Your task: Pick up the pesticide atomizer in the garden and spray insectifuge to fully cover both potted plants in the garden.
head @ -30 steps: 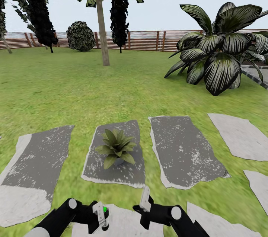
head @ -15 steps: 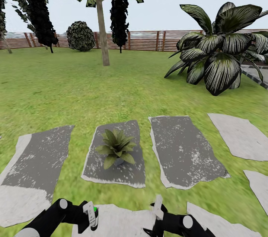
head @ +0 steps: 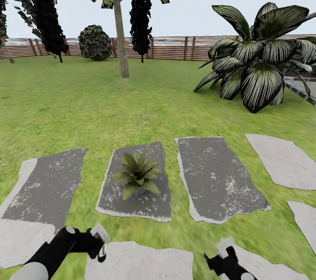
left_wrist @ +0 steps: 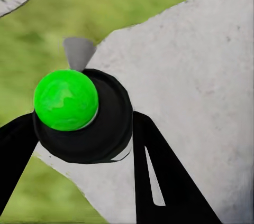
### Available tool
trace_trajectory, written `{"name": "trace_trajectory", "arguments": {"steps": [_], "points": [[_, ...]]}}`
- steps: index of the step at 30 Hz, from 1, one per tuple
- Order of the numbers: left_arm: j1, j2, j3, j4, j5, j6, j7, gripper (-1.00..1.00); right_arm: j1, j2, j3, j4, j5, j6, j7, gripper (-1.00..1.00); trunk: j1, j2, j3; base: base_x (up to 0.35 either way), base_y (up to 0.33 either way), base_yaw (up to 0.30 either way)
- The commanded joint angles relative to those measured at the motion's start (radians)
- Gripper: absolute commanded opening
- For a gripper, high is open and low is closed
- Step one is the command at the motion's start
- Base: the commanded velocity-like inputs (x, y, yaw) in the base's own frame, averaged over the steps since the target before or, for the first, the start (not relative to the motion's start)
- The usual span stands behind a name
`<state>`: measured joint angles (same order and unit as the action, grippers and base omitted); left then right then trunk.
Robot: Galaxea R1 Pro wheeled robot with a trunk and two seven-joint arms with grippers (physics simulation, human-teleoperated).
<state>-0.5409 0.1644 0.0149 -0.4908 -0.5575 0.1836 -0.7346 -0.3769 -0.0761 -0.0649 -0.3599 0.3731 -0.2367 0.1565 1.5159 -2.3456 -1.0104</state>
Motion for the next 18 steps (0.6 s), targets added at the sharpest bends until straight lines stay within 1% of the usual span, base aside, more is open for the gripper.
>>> {"name": "trace_trajectory", "arguments": {"steps": [1,2,3,4,5,8,11,13,15,16,18], "points": [[-0.01,-0.001,0.016,-0.003,0.0,0.033,-0.005,-1.0,0.0,0.002,-0.011,0.008,0.003,-0.003,-0.069,1.0,0.0,0.0,-0.001,0.0,0.0,0.0],[-0.021,-0.002,0.03,-0.004,-0.001,0.062,-0.006,-1.0,0.001,0.006,-0.014,0.032,0.0,-0.003,-0.161,1.0,0.0,0.0,-0.001,0.0,0.0,0.0],[-0.025,-0.002,0.035,-0.004,-0.001,0.078,-0.006,-1.0,0.001,0.009,-0.016,0.054,-0.003,-0.004,-0.199,1.0,0.0,0.0,-0.001,0.0,0.0,0.0],[-0.029,-0.003,0.038,-0.005,0.0,0.095,-0.006,-1.0,0.001,0.012,-0.016,0.078,-0.006,-0.006,-0.224,1.0,0.0,0.0,-0.001,0.0,0.0,0.0],[-0.032,-0.004,0.041,-0.007,0.0,0.126,-0.006,-1.0,0.001,0.014,-0.017,0.106,-0.009,-0.01,-0.245,1.0,0.0,0.0,-0.001,0.0,0.0,0.0],[-0.037,-0.004,0.042,-0.009,0.0,0.199,-0.007,-1.0,0.001,0.016,-0.019,0.129,-0.013,-0.018,-0.261,1.0,0.0,0.0,-0.001,0.0,0.0,0.0],[-0.039,-0.005,0.041,-0.009,0.0,0.229,-0.009,-1.0,0.001,0.016,-0.02,0.136,-0.019,-0.021,-0.265,1.0,0.0,0.0,-0.001,0.0,0.0,0.0],[-0.04,-0.005,0.036,-0.009,-0.005,0.241,-0.01,-1.0,0.001,0.015,-0.021,0.14,-0.05,-0.022,-0.265,1.0,0.0,0.0,-0.001,0.0,0.0,0.0],[-0.042,-0.005,0.034,-0.009,-0.008,0.255,-0.011,-1.0,0.001,0.014,-0.021,0.141,-0.093,-0.022,-0.265,1.0,0.0,0.0,-0.001,0.0,0.0,0.0],[-0.045,-0.005,0.034,-0.009,-0.009,0.269,-0.011,-1.0,0.001,0.013,-0.021,0.142,-0.116,-0.022,-0.265,1.0,0.0,0.0,-0.001,0.0,0.0,0.0],[-0.059,-0.005,0.033,-0.009,-0.009,0.32,-0.011,-1.0,0.002,0.013,-0.019,0.143,-0.155,-0.023,-0.265,1.0,0.0,0.0,-0.001,0.0,0.0,0.0]]}}
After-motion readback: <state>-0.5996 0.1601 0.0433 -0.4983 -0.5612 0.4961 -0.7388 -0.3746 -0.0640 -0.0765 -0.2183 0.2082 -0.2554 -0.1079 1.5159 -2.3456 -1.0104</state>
